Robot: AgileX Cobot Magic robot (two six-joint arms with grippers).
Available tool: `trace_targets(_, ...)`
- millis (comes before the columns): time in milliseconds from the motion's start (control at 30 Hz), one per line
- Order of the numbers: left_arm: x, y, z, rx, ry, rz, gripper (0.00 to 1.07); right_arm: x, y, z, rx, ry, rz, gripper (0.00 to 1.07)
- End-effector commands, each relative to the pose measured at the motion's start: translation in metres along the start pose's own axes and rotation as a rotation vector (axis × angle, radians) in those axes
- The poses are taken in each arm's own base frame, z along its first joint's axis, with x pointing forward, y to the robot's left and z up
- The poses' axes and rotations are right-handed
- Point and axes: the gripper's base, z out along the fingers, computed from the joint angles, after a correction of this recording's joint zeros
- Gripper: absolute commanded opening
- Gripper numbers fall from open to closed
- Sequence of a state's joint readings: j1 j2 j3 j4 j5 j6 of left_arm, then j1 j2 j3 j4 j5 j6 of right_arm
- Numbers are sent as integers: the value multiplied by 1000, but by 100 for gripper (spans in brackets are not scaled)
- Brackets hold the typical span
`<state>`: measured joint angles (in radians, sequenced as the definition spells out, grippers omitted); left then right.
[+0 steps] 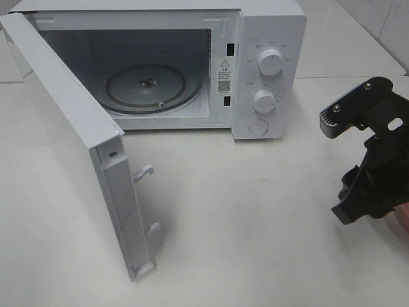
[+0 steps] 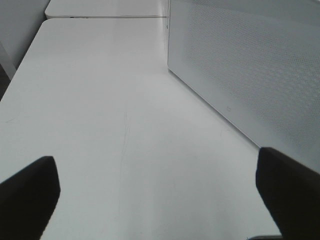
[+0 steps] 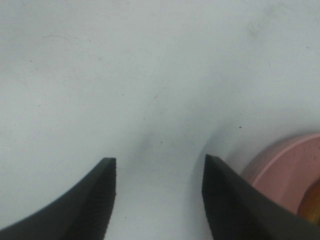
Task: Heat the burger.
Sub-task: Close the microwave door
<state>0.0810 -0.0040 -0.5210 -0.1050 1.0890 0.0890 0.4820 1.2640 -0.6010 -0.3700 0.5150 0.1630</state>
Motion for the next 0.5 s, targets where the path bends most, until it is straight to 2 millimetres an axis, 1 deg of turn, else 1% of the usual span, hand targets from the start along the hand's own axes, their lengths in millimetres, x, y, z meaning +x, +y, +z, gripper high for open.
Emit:
trace_targets(33,0,0,-2,0,-31,-2,100,1,0,-6,-19,-3,-42,54)
trace_targets(233,0,0,-2,0,-31,-2,100,8,5,-18,-87,8,-131,55)
trace_targets(300,0,0,-2,0,-31,-2,100,9,5,-20,-95,10,-133,56)
trace_targets(333,0,0,-2,0,-31,-2,100,10,5,-25,-107,14,-120,58)
trace_targets(367,0,0,-2,0,-31,-2,100,10,5,-25,-107,14,-120,58)
trace_targets(400,0,0,-2,0,-31,-2,100,11,5,-28,-114,17,-107,60)
trace_targets(433,0,0,-2,0,-31,-2,100,12,5,-34,-124,32,-92,66)
trace_targets(467,0,0,-2,0,-31,-2,100,12,5,-34,-124,32,-92,66)
trace_targets(500,0,0,-2,0,-31,-2,100,11,4,-41,-134,36,-78,71)
